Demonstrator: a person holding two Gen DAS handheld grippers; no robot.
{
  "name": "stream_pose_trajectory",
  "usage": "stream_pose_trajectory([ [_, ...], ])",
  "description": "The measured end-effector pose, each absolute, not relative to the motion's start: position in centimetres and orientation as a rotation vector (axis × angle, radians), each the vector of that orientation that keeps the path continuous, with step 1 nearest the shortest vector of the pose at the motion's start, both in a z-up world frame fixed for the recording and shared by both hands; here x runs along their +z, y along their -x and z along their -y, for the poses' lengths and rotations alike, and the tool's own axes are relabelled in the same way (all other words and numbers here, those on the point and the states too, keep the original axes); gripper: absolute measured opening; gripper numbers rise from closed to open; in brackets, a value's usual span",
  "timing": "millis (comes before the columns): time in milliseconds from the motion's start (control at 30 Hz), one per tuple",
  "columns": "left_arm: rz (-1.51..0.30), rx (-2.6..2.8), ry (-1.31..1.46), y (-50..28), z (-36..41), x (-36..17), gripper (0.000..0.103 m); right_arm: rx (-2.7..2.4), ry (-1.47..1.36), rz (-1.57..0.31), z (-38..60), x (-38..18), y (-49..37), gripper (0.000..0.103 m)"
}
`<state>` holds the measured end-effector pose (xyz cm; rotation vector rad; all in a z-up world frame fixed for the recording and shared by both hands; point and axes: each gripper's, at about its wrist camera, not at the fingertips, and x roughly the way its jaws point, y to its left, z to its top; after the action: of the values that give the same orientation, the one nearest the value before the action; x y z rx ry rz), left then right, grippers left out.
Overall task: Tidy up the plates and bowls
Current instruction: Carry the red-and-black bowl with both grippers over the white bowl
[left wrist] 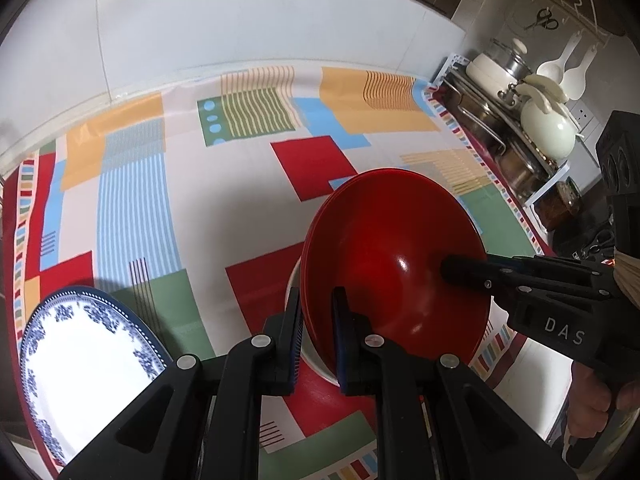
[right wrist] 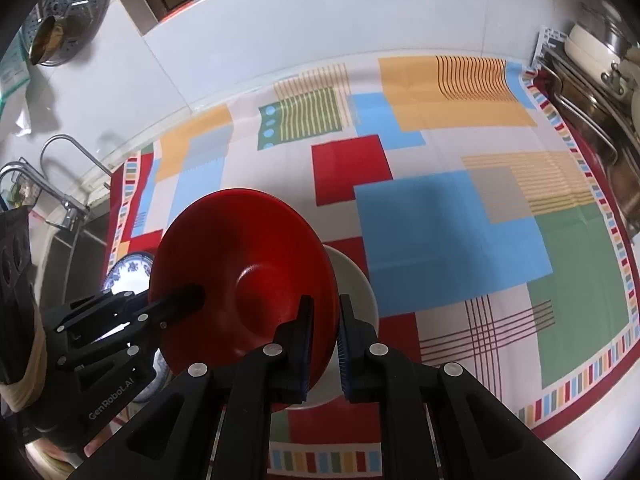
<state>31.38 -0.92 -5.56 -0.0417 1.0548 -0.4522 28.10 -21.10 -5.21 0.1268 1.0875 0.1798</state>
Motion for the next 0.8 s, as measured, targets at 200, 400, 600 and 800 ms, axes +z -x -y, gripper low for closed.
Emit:
stream_pose_trajectory([
  [200,-1.081,-0.444,0.041,-31.4,1.4,-6.6,0.015,0.182,-0.137,-1.118,21.7,-6.4,-28.1,0.012],
  [400,-1.1,-0.437,0.047,-31.3,1.7,-7.3,0.015,0.188,-0.133,-1.136,22.0,-7.3,-28.2,0.012],
  [600,-1.11,-0.422,0.04,-31.1,2.0,-7.9,0.015,0.189,-0.099,-1.128,22.0,-7.7,-27.9,0.012],
  [800,-1.107,-0.409,0.031,-30.9,2.1,-8.1,0.017,0.176,-0.056,-1.112,21.8,-8.0,-27.6,0.013],
])
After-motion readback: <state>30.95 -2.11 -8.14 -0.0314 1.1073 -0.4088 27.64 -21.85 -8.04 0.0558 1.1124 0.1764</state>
